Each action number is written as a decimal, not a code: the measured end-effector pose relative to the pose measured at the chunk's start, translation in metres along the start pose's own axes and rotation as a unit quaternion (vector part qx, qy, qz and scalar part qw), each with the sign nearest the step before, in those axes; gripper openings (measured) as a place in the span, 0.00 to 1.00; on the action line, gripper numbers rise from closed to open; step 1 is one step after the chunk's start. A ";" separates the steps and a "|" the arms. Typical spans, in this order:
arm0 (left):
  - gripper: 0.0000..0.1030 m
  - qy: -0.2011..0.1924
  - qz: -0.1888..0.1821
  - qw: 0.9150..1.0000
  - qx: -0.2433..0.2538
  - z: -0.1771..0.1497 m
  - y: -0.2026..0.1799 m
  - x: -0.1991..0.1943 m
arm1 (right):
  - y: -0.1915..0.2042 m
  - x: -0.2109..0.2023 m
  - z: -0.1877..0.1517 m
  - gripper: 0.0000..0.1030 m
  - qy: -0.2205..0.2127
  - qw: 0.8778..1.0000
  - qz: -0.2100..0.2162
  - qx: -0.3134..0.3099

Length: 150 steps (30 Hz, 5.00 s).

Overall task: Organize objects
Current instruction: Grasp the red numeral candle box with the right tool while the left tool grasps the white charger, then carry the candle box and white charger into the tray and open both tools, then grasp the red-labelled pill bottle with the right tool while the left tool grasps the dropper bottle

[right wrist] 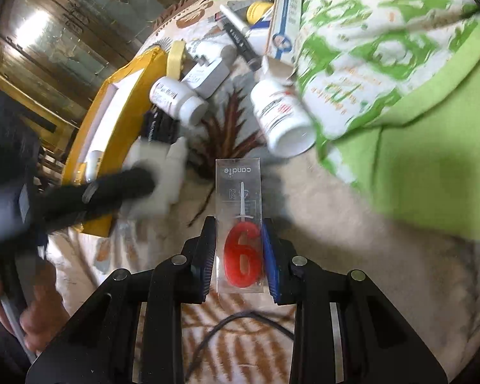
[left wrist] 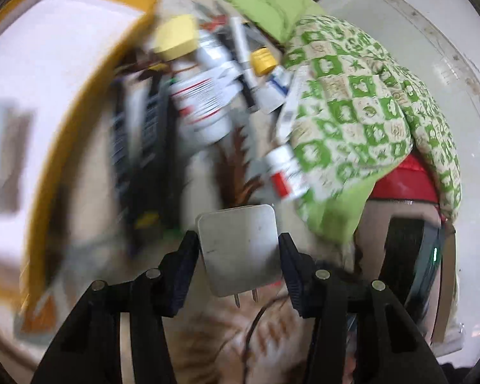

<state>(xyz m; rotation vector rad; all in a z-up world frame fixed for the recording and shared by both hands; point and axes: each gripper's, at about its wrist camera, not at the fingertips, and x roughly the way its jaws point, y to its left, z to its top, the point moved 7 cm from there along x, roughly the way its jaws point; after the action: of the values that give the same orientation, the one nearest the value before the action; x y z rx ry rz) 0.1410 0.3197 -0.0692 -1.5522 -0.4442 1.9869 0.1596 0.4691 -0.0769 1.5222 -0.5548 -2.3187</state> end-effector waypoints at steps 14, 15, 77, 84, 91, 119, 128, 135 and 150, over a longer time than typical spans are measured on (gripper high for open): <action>0.49 -0.096 0.001 0.995 -0.030 -0.001 0.045 -0.113 | 0.104 -0.023 0.000 0.26 -0.035 0.996 0.045 -0.075; 0.49 -0.109 -0.002 0.993 -0.037 0.002 0.055 -0.126 | 0.112 -0.024 0.003 0.26 -0.037 0.995 0.048 -0.081; 0.77 -0.201 0.225 0.952 0.055 0.074 0.133 -0.131 | 0.203 0.047 0.055 0.54 -0.017 0.984 0.066 -0.163; 0.77 -0.161 0.200 0.966 0.011 0.062 0.141 -0.117 | 0.174 0.030 0.037 0.54 -0.007 0.989 0.075 -0.130; 0.77 -0.157 0.202 0.967 0.008 0.051 0.129 -0.113 | 0.152 0.019 0.033 0.54 -0.004 0.990 0.063 -0.126; 0.61 -0.086 0.125 0.984 0.096 0.026 -0.015 -0.020 | -0.001 -0.041 0.063 0.54 -0.069 0.994 -0.053 -0.060; 0.51 -0.058 0.126 0.983 0.120 0.024 -0.014 0.009 | -0.011 -0.002 0.068 0.33 -0.026 0.992 -0.098 -0.071; 0.30 0.011 0.184 0.973 0.137 0.037 -0.018 0.065 | -0.019 -0.005 0.061 0.33 -0.015 0.997 -0.067 -0.034; 0.24 -0.045 0.056 0.997 0.042 0.014 0.009 0.000 | 0.003 0.006 0.040 0.33 0.006 0.999 -0.040 -0.021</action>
<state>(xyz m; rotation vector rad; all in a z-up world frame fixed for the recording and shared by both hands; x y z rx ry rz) 0.1254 0.3136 -0.0705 -1.4688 -0.3113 2.1383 0.1208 0.4696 -0.0661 1.5647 -0.4478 -2.3633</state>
